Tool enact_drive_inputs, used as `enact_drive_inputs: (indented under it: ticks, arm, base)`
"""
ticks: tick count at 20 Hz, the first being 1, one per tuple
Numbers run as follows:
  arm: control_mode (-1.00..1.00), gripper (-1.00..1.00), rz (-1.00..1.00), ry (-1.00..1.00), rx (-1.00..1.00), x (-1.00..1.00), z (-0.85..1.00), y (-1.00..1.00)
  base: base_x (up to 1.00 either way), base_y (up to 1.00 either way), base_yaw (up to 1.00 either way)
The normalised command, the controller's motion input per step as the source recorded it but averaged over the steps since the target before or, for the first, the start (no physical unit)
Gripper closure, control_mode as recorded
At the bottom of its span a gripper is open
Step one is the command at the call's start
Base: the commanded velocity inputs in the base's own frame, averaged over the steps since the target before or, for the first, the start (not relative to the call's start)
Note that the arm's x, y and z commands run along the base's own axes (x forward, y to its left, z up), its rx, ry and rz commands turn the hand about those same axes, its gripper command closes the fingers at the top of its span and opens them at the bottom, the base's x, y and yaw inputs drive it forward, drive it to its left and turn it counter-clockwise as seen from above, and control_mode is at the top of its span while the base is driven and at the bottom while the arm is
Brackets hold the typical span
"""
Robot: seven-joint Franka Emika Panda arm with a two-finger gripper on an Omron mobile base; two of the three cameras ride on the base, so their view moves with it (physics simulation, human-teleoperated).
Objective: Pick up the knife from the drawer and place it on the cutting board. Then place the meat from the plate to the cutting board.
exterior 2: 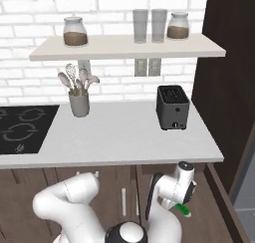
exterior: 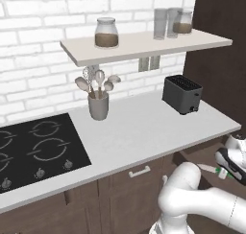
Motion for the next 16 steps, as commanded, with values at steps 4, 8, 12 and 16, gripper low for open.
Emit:
enact_drive_inputs:
  ticks: [4,8,12,16]
  arm:
    - [-1.00,1.00,0.02,0.00,0.00,-0.30,0.00,-0.07]
    - [-1.00,1.00,0.00,0.00,0.01,-0.51,0.45,-0.22]
    - [-1.00,1.00,-0.05,-0.01,0.00,-0.57,1.00,-0.26]
    - [-1.00,1.00,-0.03,-0.07,0.00,-0.52,1.00,0.00]
  base:
    - [0.00,0.00,0.00]
    - [0.00,0.00,0.00]
    - [0.00,0.00,0.00]
    - [0.00,0.00,0.00]
